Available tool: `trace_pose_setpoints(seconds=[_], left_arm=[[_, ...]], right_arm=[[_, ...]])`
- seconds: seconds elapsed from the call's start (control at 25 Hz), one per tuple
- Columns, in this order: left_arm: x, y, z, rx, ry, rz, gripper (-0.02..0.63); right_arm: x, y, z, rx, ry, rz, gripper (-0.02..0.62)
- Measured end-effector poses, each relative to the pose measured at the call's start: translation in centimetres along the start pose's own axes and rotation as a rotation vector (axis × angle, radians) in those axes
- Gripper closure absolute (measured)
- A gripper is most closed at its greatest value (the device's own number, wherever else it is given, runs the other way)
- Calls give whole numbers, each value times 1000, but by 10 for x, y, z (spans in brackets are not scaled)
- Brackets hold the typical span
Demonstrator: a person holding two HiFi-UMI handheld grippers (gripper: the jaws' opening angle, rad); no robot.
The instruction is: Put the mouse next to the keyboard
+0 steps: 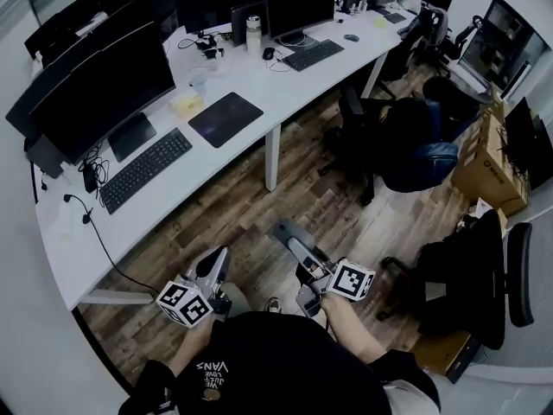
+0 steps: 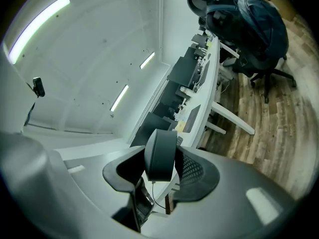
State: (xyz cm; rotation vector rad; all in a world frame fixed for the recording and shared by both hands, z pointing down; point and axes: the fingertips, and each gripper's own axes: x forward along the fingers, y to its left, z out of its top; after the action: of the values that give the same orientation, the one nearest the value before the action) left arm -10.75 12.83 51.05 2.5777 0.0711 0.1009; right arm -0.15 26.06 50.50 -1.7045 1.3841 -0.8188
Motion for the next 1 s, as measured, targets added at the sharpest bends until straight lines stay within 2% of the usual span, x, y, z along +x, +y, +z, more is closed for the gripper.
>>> trace_pose_setpoints(seconds=[0.32, 0.52, 0.8, 1.0], left_arm=[[21, 24, 14, -1, -29, 28, 604], [42, 55, 28, -18, -26, 25, 604], [82, 96, 66, -6, -45, -8, 604], [90, 140, 91, -15, -70, 20, 604]], right_arm=[[26, -17, 21, 6, 8, 8, 413], [58, -22, 34, 7, 1, 5, 413], [112, -33, 60, -15, 0, -17, 413], [166, -38, 66, -27, 37, -5, 413]])
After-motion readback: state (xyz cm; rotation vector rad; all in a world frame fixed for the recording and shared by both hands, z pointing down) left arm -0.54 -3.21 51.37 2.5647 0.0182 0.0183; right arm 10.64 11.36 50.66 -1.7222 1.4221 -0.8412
